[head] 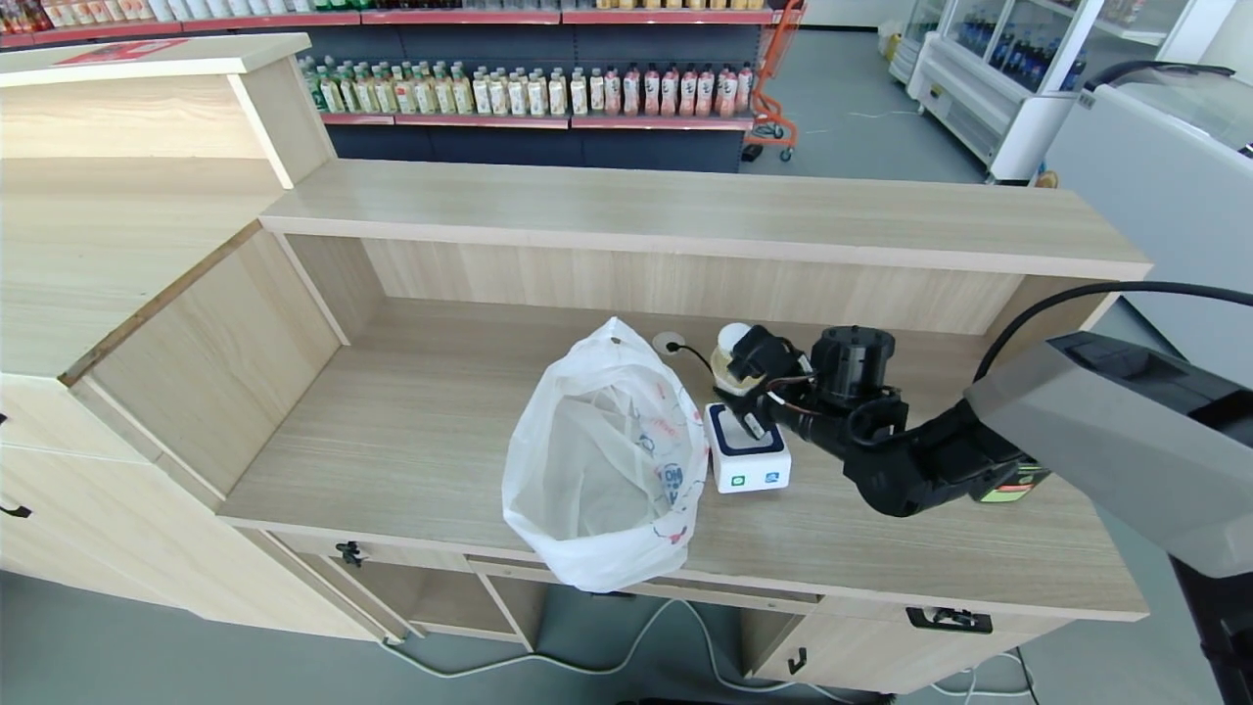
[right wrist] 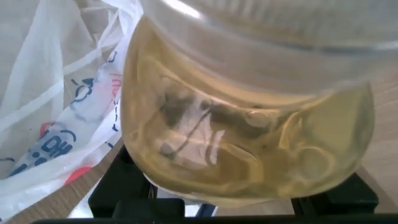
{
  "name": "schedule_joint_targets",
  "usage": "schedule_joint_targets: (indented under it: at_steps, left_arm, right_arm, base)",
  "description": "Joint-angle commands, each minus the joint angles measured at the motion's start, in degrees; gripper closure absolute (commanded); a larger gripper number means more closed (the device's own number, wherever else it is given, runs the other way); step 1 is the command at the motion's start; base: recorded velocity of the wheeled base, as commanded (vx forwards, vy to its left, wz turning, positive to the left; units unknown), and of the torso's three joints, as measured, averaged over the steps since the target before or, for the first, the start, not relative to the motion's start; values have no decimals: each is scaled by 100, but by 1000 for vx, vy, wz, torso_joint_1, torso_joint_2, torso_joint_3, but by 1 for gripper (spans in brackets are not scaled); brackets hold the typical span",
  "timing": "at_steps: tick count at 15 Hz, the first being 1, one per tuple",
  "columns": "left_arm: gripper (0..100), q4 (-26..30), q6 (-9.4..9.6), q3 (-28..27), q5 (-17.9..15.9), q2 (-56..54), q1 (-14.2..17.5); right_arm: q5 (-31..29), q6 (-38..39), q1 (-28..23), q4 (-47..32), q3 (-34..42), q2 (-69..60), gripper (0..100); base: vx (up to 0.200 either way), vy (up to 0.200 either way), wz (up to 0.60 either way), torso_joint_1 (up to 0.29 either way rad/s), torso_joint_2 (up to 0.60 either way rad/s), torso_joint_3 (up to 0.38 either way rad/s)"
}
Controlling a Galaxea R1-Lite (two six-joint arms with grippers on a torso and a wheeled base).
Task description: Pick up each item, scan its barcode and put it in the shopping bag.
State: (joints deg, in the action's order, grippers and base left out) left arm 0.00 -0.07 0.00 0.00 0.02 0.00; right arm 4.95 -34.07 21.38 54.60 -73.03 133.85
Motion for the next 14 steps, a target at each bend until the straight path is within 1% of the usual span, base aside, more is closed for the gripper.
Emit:
schedule_joint_targets:
  at_steps: [1, 3, 5, 7, 8, 11, 12, 14]
  left_arm:
    - [0, 0, -1, 0, 0, -2, 0]
    - [0, 0, -1, 0, 0, -2, 0]
    - [0, 0, -1, -9, 0, -2, 0]
    - [0, 0, -1, 0, 0, -2, 0]
    - [0, 0, 7, 0, 0, -2, 0]
    - [0, 0, -1, 0, 0, -2, 0]
    - [0, 0, 7, 0, 0, -2, 0]
    - [0, 0, 7, 0, 0, -2, 0]
  right_arm:
    - [-293, 894, 24, -55, -369, -210, 100]
    - [-477, 1939, 41, -626, -431, -738, 100]
    - [-574, 2634, 77, -1092, -413, -1116, 100]
    - [-680, 3188, 244, -1435, -369, -1353, 100]
    - [-706, 3346, 340, -1540, -352, -1397, 100]
    - [-723, 3460, 551, -1567, -326, -1371, 100]
    - [-723, 3486, 622, -1549, -202, -1353, 100]
    - [-715, 3548, 736, -1540, -44, -1344, 100]
  base:
    - [0, 0, 0, 0, 0, 0]
    - [0, 0, 0, 0, 0, 0]
    - [0, 0, 0, 0, 0, 0]
    - [0, 0, 0, 0, 0, 0]
    - [0, 0, 0, 0, 0, 0]
    - [0, 200, 0, -2, -3, 6]
    - [0, 200, 0, 22, 7, 2]
    - [0, 0, 0, 0, 0, 0]
